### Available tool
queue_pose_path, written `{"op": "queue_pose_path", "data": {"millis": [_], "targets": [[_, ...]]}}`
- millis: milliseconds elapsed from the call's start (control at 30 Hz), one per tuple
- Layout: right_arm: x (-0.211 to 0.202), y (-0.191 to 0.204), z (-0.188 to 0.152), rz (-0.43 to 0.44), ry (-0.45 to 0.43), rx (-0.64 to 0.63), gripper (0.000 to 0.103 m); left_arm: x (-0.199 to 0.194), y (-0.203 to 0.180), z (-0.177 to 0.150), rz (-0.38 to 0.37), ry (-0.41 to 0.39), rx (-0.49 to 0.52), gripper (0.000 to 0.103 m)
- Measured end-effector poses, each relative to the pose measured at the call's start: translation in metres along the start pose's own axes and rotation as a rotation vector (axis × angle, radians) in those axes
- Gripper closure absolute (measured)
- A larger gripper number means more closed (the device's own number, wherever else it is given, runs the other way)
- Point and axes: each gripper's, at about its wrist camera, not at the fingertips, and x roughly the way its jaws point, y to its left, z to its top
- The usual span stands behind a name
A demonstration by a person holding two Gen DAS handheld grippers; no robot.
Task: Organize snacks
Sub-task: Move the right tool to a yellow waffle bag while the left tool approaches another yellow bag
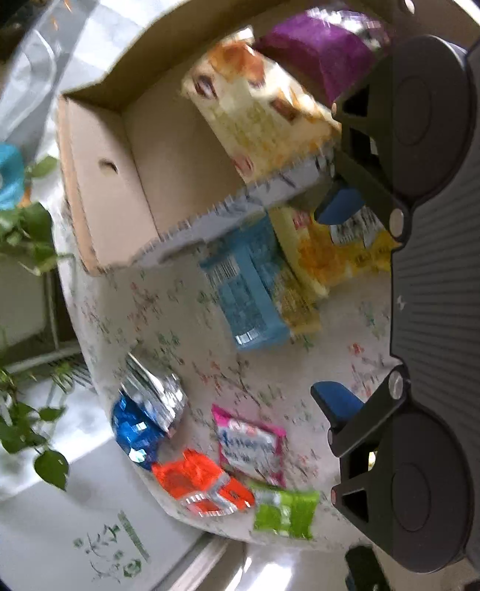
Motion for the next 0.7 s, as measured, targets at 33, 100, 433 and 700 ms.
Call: {"op": "queue_pose_path", "data": {"millis": [33,100,433,700], "targets": [[0.001,0.002,0.000,0.009,0.008,-0.002,0.007,0.002,0.001,-0.001,0.003,0.006,0.000,0.006],[0.003,0.002,0.000,0.053,0.038,0.015,0.006,0.005,0.003,-0.004,0.010,0.015,0.001,0.006],[-0.006,-0.004,0.001,0.041,0.008,0.085,0.007,0.019,-0.002,-0.011,0.017,0.057,0.018,0.006],[-0.005,0.005,0.002,0.163,0.076,0.084,0.007,0.028,-0.004,-0.017,0.027,0.081,0.027,0.006]]}}
